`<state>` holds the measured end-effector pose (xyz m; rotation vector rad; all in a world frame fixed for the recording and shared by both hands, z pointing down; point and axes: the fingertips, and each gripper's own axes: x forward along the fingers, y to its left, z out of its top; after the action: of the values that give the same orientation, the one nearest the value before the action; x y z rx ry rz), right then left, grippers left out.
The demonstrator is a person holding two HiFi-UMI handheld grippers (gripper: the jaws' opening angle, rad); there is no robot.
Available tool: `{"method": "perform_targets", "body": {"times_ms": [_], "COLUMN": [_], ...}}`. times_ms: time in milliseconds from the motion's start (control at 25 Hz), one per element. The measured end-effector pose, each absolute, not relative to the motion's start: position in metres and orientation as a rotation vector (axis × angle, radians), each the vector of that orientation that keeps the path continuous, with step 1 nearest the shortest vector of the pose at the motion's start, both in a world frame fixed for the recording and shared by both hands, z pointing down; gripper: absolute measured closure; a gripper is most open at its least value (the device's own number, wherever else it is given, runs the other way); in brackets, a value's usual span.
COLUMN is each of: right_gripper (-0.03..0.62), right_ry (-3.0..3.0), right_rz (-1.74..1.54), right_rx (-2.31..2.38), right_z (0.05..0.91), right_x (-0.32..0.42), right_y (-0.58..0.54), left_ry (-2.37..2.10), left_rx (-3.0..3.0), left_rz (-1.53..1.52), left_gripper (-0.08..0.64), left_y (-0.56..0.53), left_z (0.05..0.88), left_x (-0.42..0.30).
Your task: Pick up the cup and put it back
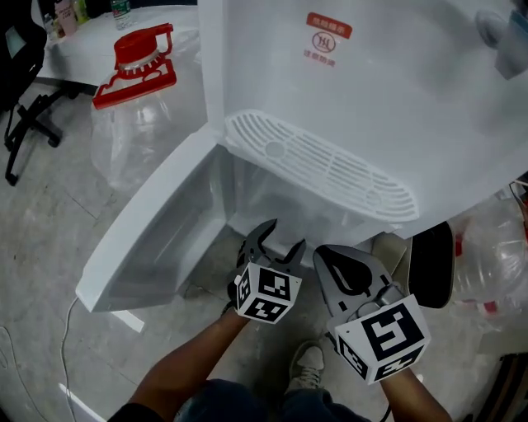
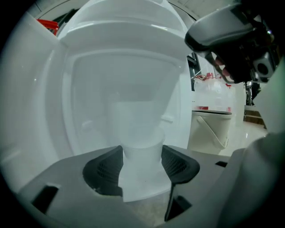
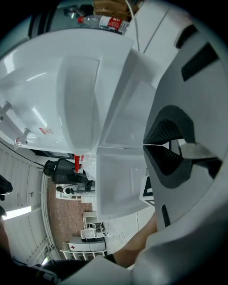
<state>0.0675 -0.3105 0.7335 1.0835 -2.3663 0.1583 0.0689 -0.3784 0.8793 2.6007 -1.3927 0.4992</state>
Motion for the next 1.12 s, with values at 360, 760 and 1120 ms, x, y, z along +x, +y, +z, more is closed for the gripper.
{"method": "perform_targets", "body": {"times_ms": [360,760,1120], "right_gripper": [0.571,0.571,0.571], "right_ry": [-2.348,-2.309,-2.315], "right_rz": [0.187,0.224,0.247], "right_rx": [1.089,1.12,1.153], "right_z": [0.751,0.758,0.755], "right_x": [0.074,0.092,0.096], "right_y": [-0.323,-0.324,-0.321], "left_ry": [-1.409,-1.396,-1.382], "left_rx": [2.591,2.628,2.6], "left_rz": [0.525,0.557,0.584], "left_gripper": [0.291,0.288,0.25], "left_y": [-0.426,-0.448,-0.442], "left_z": [0.923,0.946,0.95], "left_x": [0.09,0.104,0.103]}}
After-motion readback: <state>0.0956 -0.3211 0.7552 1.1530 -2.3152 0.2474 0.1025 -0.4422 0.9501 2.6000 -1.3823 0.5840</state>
